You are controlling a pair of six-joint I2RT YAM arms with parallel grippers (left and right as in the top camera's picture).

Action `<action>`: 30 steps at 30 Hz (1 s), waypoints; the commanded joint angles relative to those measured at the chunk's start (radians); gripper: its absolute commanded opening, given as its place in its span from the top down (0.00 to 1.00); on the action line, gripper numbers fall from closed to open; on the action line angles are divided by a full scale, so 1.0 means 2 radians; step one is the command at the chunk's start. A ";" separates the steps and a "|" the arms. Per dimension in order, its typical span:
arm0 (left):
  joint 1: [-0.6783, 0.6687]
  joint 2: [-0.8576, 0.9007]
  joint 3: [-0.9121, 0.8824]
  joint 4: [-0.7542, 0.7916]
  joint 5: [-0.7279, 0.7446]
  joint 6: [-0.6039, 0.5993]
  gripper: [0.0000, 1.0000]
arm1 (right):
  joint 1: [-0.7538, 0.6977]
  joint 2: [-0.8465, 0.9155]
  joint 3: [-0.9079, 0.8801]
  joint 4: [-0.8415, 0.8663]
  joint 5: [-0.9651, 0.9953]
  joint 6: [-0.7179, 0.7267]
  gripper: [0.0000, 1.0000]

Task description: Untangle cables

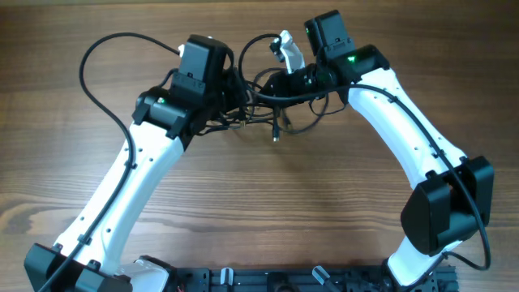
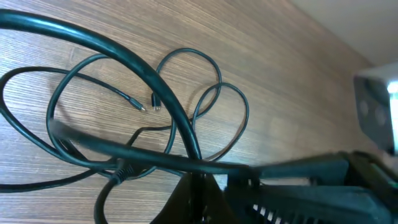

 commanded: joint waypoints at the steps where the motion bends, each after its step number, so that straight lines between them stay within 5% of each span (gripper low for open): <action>1: 0.034 -0.008 0.007 0.021 0.014 0.006 0.96 | 0.000 0.009 0.008 -0.037 0.035 0.088 0.96; 4: 0.060 -0.014 0.007 0.063 0.062 0.013 0.96 | -0.002 0.009 0.008 -0.084 0.121 0.146 0.96; 8: 0.083 -0.033 0.007 0.130 0.220 0.047 0.96 | -0.011 0.009 0.008 -0.094 0.131 0.155 0.95; 16: 0.121 -0.082 0.007 0.136 0.296 0.116 0.96 | -0.035 0.009 0.008 -0.108 0.163 0.153 0.96; 19: 0.143 -0.106 0.007 0.113 0.278 0.126 0.96 | -0.066 0.009 0.008 -0.114 0.179 0.140 0.96; 26: 0.201 -0.119 0.007 -0.021 0.091 0.126 0.96 | -0.139 0.009 0.008 -0.156 0.214 0.078 0.96; 30: 0.197 -0.109 0.007 -0.047 0.101 0.142 0.96 | -0.149 0.009 0.008 -0.162 0.210 0.046 0.96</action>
